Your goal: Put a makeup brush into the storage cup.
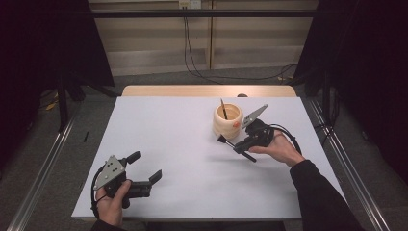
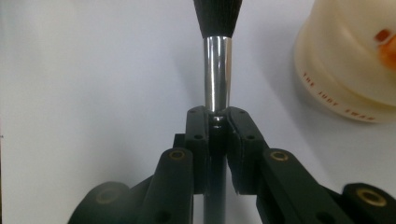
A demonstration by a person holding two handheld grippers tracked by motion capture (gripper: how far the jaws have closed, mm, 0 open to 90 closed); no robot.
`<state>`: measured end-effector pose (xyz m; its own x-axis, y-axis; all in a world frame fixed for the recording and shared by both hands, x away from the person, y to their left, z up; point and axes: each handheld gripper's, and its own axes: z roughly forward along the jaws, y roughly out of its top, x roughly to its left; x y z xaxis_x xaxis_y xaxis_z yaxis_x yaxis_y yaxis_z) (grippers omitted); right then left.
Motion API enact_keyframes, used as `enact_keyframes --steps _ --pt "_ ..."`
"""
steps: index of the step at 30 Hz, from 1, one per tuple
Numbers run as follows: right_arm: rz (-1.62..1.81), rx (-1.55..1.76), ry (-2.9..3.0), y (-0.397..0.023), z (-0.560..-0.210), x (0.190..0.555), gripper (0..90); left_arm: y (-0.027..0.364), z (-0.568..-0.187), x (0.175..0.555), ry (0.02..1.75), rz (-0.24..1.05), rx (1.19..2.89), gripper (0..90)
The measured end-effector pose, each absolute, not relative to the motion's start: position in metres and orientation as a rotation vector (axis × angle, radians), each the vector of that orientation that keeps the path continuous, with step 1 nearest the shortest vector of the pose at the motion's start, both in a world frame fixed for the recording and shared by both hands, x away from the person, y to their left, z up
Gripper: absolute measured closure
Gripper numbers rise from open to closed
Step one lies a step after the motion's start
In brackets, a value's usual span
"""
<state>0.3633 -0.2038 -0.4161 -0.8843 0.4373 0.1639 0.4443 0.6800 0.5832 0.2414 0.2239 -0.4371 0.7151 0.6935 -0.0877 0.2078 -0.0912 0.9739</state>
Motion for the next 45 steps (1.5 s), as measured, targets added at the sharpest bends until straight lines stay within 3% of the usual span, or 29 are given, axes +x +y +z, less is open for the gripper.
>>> enact_keyframes --steps 45 --pt "-1.979 -0.868 -2.555 -0.243 -0.378 0.348 80.0 0.224 -0.437 0.241 0.736 0.469 1.644 2.3"
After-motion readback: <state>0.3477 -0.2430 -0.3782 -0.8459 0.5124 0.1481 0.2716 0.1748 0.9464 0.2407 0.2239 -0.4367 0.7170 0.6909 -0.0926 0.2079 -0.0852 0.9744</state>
